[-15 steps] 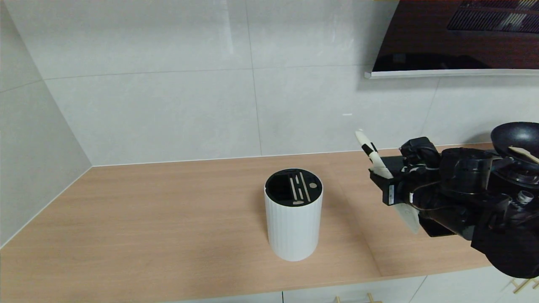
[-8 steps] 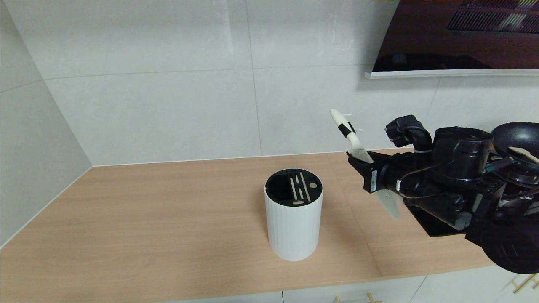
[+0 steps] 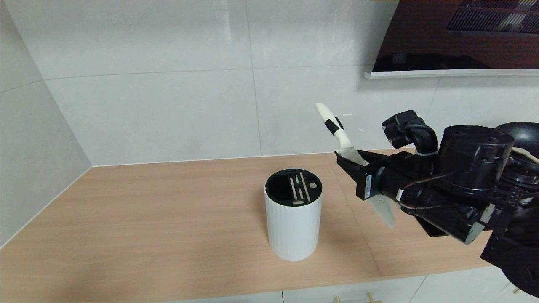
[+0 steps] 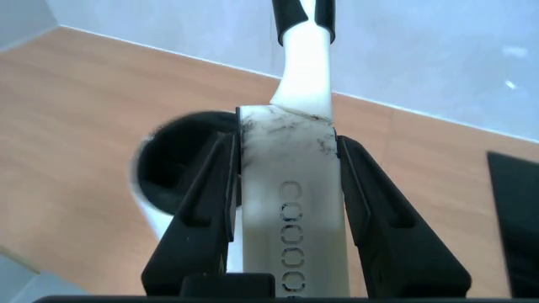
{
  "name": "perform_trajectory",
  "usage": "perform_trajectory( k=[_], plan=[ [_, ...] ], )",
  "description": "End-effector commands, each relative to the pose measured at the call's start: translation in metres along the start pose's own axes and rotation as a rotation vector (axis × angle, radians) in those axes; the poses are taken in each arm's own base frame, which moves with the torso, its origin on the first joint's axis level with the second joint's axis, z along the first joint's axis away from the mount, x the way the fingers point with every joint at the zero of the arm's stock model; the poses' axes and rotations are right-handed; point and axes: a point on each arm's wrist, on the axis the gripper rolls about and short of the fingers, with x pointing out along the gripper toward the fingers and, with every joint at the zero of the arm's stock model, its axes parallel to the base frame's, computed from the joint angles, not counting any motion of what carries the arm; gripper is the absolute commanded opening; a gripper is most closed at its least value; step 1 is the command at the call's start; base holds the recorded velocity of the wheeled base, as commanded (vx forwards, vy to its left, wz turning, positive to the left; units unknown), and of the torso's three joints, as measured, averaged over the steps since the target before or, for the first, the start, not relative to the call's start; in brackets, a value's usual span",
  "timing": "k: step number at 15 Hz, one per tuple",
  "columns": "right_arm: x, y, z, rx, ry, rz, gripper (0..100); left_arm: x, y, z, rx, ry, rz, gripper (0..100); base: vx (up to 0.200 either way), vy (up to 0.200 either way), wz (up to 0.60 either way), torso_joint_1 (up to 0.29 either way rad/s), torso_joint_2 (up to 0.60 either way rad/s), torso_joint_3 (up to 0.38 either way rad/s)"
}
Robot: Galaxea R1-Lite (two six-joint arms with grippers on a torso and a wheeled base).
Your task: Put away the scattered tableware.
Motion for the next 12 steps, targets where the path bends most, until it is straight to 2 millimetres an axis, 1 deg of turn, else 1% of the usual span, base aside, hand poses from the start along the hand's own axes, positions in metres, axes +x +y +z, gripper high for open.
perform_trajectory(
  k=[1, 3, 4, 5, 6, 7, 8, 9, 10, 11, 12],
  plan=[
    [-0.005, 0.013, 0.009, 0.002, -0.016, -0.008, 0, 0.070, 0.020, 0.053, -0.154, 0.193, -0.195, 100, 0.000, 0.000, 0.00, 0.000, 0.00, 0.000],
    [-0.012, 0.026, 0.010, -0.007, 0.009, 0.013, 0, 0.103, 0.021, 0.060, -0.199, 0.248, -0.280, 100, 0.000, 0.000, 0.00, 0.000, 0.00, 0.000],
    [-0.014, 0.030, 0.009, -0.009, 0.021, 0.027, 0, 0.128, 0.022, 0.064, -0.232, 0.247, -0.298, 100, 0.000, 0.000, 0.00, 0.000, 0.00, 0.000],
    [-0.014, 0.032, 0.009, -0.009, 0.019, 0.034, 0, 0.139, 0.024, 0.065, -0.245, 0.242, -0.294, 100, 0.000, 0.000, 0.00, 0.000, 0.00, 0.000],
    [-0.014, 0.038, 0.007, -0.001, 0.027, 0.053, 0, 0.182, 0.028, 0.062, -0.283, 0.238, -0.292, 100, 0.000, 0.000, 0.00, 0.000, 0.00, 0.000],
    [-0.014, 0.040, 0.007, 0.002, 0.029, 0.060, 0, 0.194, 0.029, 0.060, -0.287, 0.232, -0.294, 100, 0.000, 0.000, 0.00, 0.000, 0.00, 0.000],
    [-0.015, 0.046, 0.006, 0.000, 0.031, 0.080, 0, 0.220, 0.027, 0.047, -0.322, 0.268, -0.307, 100, 0.000, 0.000, 0.00, 0.000, 0.00, 0.000],
    [-0.016, 0.050, 0.006, 0.003, 0.032, 0.093, 0, 0.233, 0.023, 0.042, -0.374, 0.296, -0.325, 100, 0.000, 0.000, 0.00, 0.000, 0.00, 0.000],
    [-0.017, 0.053, 0.007, 0.019, 0.028, 0.102, 0, 0.241, 0.018, 0.043, -0.428, 0.299, -0.342, 100, 0.000, 0.000, 0.00, 0.000, 0.00, 0.000],
    [-0.013, 0.055, 0.013, 0.053, 0.012, 0.104, 0, 0.249, 0.014, 0.046, -0.482, 0.299, -0.357, 100, 0.000, 0.000, 0.00, 0.000, 0.00, 0.000],
    [-0.009, 0.059, 0.017, 0.072, 0.022, 0.110, 0, 0.262, 0.009, 0.053, -0.545, 0.287, -0.372, 100, 0.000, 0.000, 0.00, 0.000, 0.00, 0.000]
  ],
)
